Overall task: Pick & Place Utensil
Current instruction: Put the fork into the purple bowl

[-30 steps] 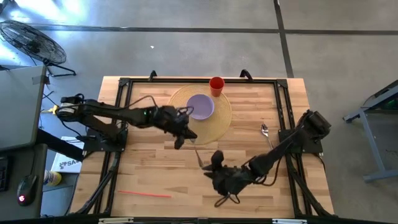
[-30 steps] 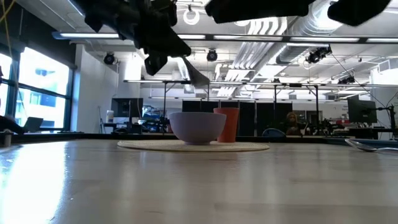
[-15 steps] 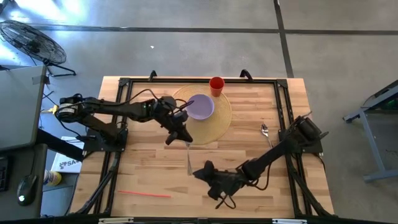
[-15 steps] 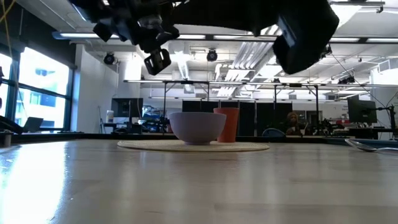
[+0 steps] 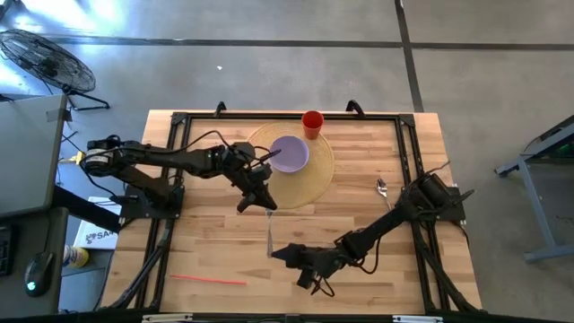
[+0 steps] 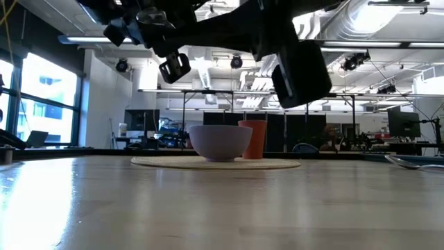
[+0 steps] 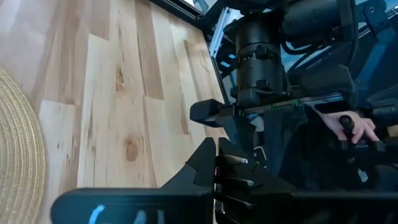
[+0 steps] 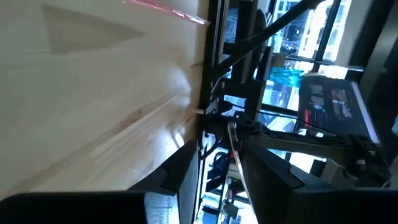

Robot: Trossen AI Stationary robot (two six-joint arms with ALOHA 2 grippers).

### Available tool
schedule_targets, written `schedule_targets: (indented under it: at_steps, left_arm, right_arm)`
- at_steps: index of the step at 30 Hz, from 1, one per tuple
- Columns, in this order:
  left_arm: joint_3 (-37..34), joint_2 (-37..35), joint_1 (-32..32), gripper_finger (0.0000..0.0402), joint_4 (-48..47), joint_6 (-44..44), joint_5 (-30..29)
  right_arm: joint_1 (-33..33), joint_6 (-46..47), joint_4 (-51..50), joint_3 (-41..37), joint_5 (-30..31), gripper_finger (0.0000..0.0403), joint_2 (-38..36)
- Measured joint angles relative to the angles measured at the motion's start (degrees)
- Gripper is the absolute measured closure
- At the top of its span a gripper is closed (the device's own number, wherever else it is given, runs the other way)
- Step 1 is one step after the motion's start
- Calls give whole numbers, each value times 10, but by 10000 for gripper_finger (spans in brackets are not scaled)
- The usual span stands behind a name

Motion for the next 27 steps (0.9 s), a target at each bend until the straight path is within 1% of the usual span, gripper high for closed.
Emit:
schedule_targets:
  at_steps: [3,7,12,16,19,24,26,27]
  left_arm:
    - [0,0,-4,401,0,-1,-5]
    - [0,0,-8,401,2,-1,-20]
    - [0,0,-8,401,3,-1,-21]
    - [0,0,-8,401,4,-5,-31]
    - [0,0,-7,401,4,-8,-34]
    - [0,0,-7,401,1,-13,-54]
    - [0,1,-7,398,-1,-17,-66]
    - [0,1,-7,394,0,-19,-73]
  right_arm:
    - [-6,-22,17,0,-9,288,5]
    - [-13,-40,31,0,-40,289,8]
    - [-27,-42,33,0,-48,289,8]
    - [-35,-42,33,0,-42,293,8]
    - [-37,-39,32,0,-40,314,8]
    - [-37,1,33,0,-40,378,7]
    - [-36,-8,34,1,-39,391,5]
    - [-36,-12,36,1,-37,390,5]
